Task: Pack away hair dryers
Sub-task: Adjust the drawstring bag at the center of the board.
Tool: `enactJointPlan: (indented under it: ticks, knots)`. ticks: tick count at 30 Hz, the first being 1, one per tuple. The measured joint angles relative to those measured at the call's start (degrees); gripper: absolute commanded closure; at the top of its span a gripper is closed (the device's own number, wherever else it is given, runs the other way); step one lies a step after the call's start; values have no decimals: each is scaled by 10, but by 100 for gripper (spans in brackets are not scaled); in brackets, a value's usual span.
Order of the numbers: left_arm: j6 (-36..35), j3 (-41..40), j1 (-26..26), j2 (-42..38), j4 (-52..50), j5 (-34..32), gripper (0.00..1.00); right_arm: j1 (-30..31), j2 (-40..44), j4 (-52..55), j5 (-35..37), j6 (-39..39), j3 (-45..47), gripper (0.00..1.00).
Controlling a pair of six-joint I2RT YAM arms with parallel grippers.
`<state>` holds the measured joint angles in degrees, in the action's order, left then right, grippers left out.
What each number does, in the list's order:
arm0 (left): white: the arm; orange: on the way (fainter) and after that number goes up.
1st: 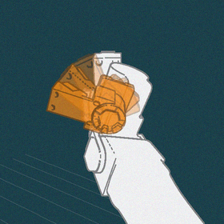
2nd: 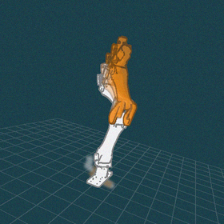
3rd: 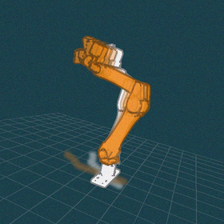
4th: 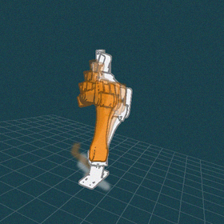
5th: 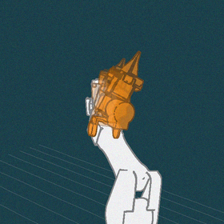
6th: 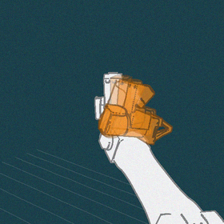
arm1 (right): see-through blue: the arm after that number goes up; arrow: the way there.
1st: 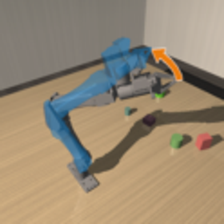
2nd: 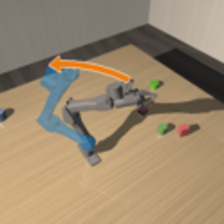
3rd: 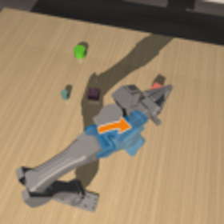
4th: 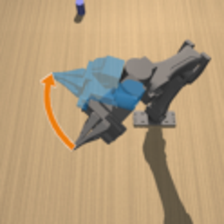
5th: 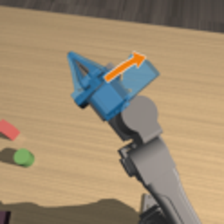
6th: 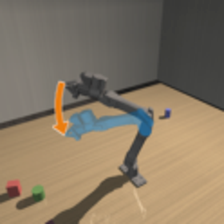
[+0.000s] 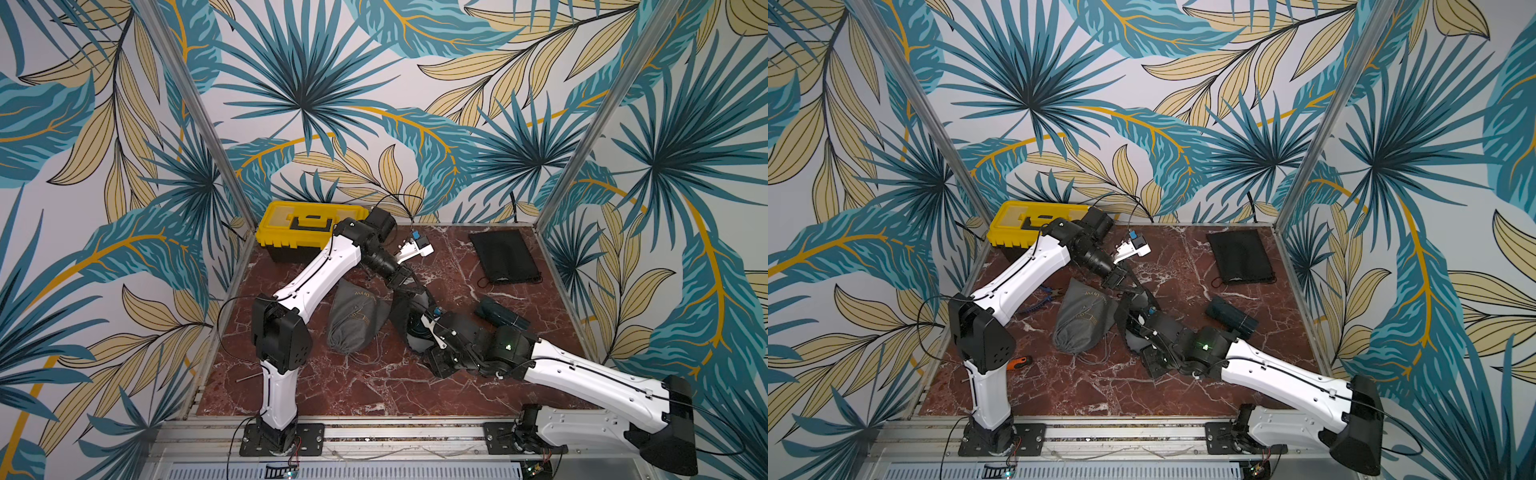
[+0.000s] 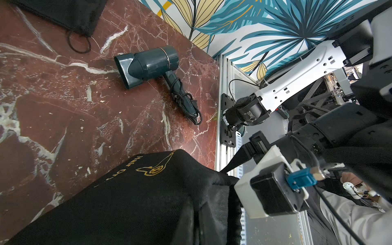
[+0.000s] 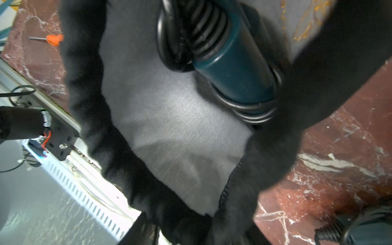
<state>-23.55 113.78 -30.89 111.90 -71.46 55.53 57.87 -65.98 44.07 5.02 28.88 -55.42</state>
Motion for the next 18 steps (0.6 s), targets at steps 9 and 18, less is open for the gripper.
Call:
enactJointPlan:
  ticks: [9,18]
  knots:
    - [0,0,0,0,0,0,100,0,-18,19,22,-12,-6,54]
    - [0,0,0,0,0,0,100,0,28,39,23,-10,-6,48]
